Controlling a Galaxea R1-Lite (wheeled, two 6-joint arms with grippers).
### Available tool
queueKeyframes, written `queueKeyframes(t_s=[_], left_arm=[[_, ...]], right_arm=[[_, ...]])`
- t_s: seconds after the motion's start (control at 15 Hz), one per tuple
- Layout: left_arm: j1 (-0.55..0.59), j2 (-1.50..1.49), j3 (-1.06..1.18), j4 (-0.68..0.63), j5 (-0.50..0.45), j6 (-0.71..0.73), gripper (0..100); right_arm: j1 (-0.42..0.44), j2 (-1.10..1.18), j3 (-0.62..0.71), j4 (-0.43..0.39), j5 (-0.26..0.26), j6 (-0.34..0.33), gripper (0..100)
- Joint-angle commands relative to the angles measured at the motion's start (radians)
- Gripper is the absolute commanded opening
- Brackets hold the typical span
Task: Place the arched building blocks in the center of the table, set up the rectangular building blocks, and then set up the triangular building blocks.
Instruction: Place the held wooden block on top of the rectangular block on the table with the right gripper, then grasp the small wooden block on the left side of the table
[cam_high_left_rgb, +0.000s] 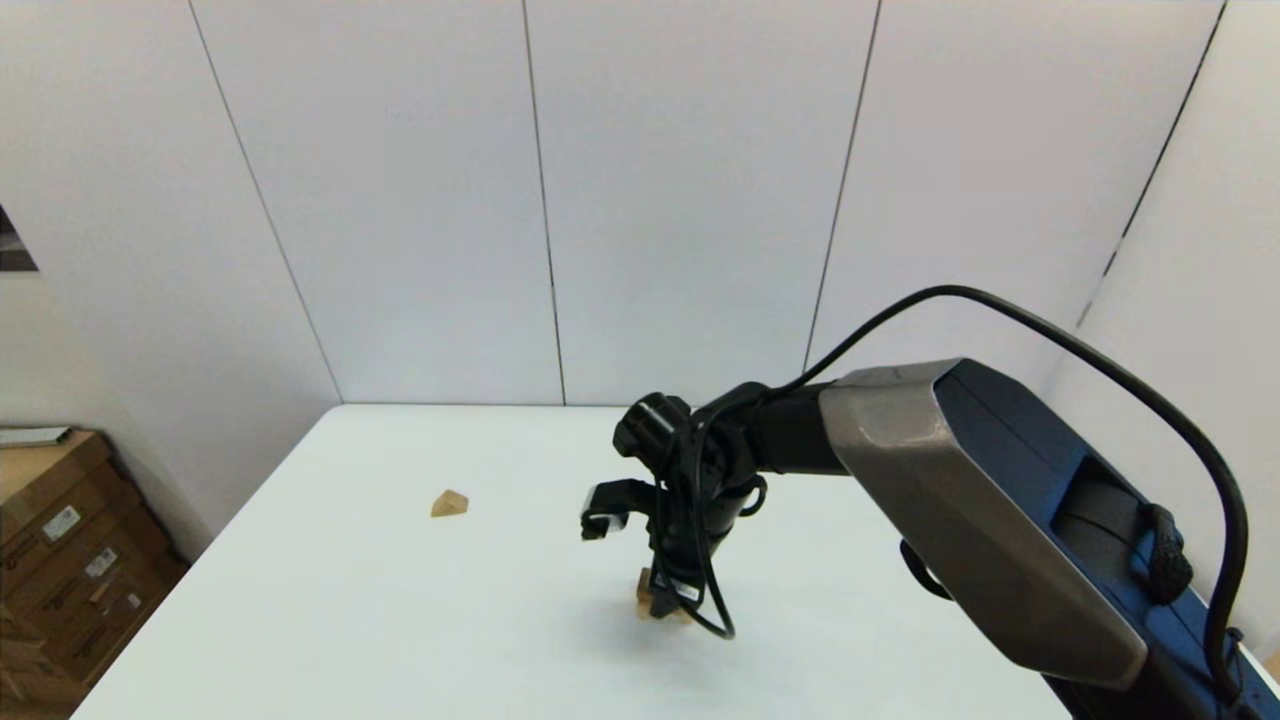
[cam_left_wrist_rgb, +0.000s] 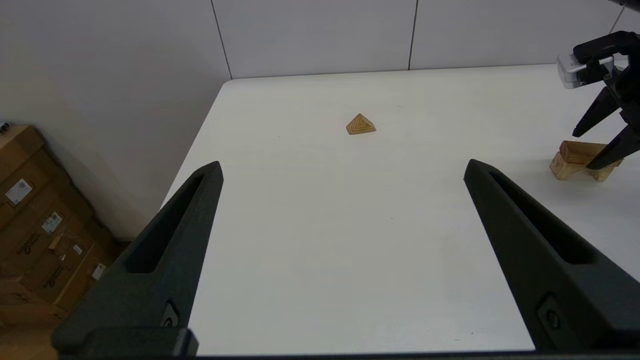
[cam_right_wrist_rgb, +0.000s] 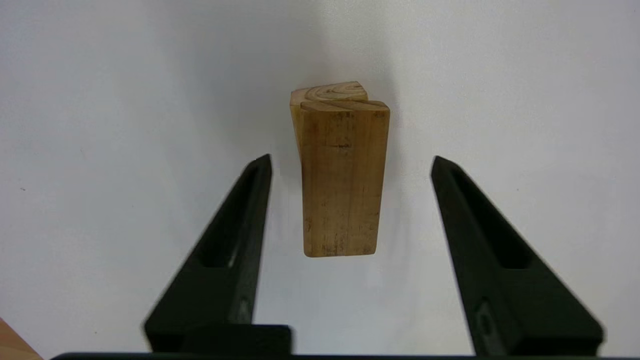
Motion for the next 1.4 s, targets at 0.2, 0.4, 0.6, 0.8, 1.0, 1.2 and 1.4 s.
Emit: queueKeyframes(t_s=[0.2,0.4,0.6,0.8,1.0,1.2,1.4], left_arm=[[0.000,0.001,0.000,0.000,0.000,0.000,100],[0.000,0.001,0.000,0.000,0.000,0.000,100],[0.000,0.001,0.000,0.000,0.000,0.000,100],[0.000,0.001,0.000,0.000,0.000,0.000,100],[0.000,0.001,0.000,0.000,0.000,0.000,100],[0.000,0.001,0.000,0.000,0.000,0.000,100],[0.000,0.001,0.000,0.000,0.000,0.000,100]], right_arm=[[-0.020,-0.132,0.002,0.011,0.009,0.130,100],[-0.075,-0.360,0.006,0.046,0.000,0.259,100],[-0.174,-0.672,0.014,0.227,-0.001,0.282,100],[-0.259,-0.971,0.118,0.424,-0.055,0.335,100],[-0.320,-1.330,0.374,0.431,-0.153,0.343,100],[-0.365,-1.603,0.508,0.428,-0.210,0.461,100],[-0.492,-1.842,0.666,0.427,-0.257,0.573,100]])
